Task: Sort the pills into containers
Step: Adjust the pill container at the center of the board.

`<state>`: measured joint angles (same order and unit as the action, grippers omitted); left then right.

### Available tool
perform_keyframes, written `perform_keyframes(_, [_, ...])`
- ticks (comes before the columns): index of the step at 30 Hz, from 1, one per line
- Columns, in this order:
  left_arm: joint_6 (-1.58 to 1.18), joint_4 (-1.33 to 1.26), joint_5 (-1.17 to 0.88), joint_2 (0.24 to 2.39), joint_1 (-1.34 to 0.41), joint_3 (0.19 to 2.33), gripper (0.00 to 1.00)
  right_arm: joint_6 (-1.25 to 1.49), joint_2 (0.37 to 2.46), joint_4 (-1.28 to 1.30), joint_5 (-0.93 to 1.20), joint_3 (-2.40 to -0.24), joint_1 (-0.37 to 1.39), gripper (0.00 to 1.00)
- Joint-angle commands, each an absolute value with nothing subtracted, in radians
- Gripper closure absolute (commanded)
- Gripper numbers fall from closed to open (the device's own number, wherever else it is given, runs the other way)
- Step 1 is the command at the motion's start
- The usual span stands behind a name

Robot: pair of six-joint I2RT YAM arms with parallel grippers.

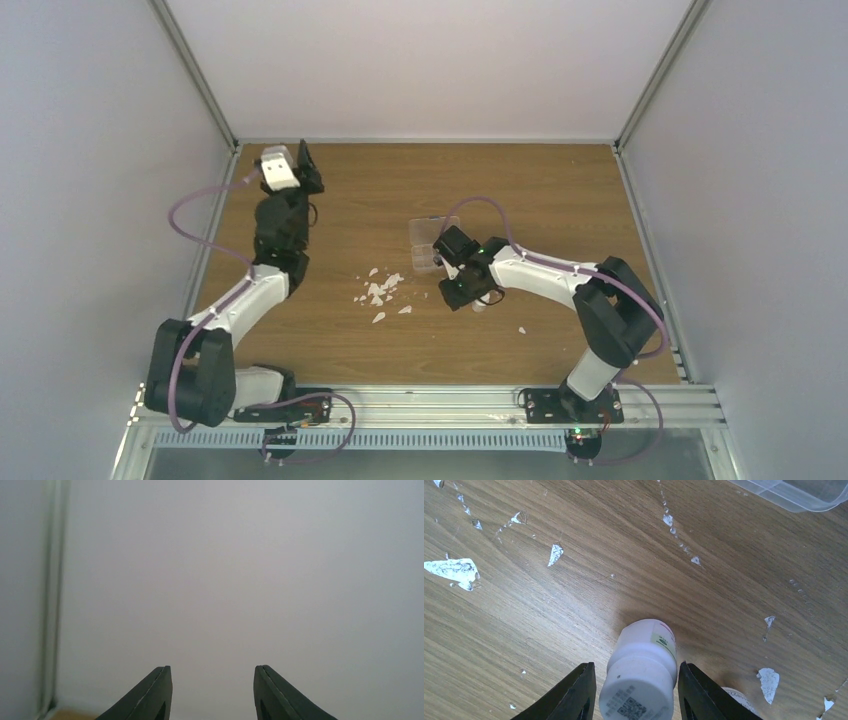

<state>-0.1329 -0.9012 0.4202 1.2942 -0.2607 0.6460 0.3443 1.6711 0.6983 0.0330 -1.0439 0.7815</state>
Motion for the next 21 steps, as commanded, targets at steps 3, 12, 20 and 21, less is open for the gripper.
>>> perform_keyframes(3, [0.045, -0.566, -0.339, 1.225, -0.151, 0.886, 0.01, 0.317, 1.688, 0.681, 0.022, -1.030, 0.790, 0.00])
perform_keyframes(12, [0.414, -0.283, -0.753, 1.121, -0.227, 0.879, 0.01, 0.321, 1.695, 0.685, 0.002, -1.042, 0.789, 0.00])
perform_keyframes(20, [0.218, -0.434, -0.537, 1.009, -0.227, 0.779, 0.01, 0.323, 1.668, 0.688, 0.002, -1.066, 0.790, 0.01])
perform_keyframes(21, [0.200, -0.435, -0.491, 1.018, -0.228, 0.786, 0.01, 0.322, 1.666, 0.691, 0.002, -1.071, 0.790, 0.02])
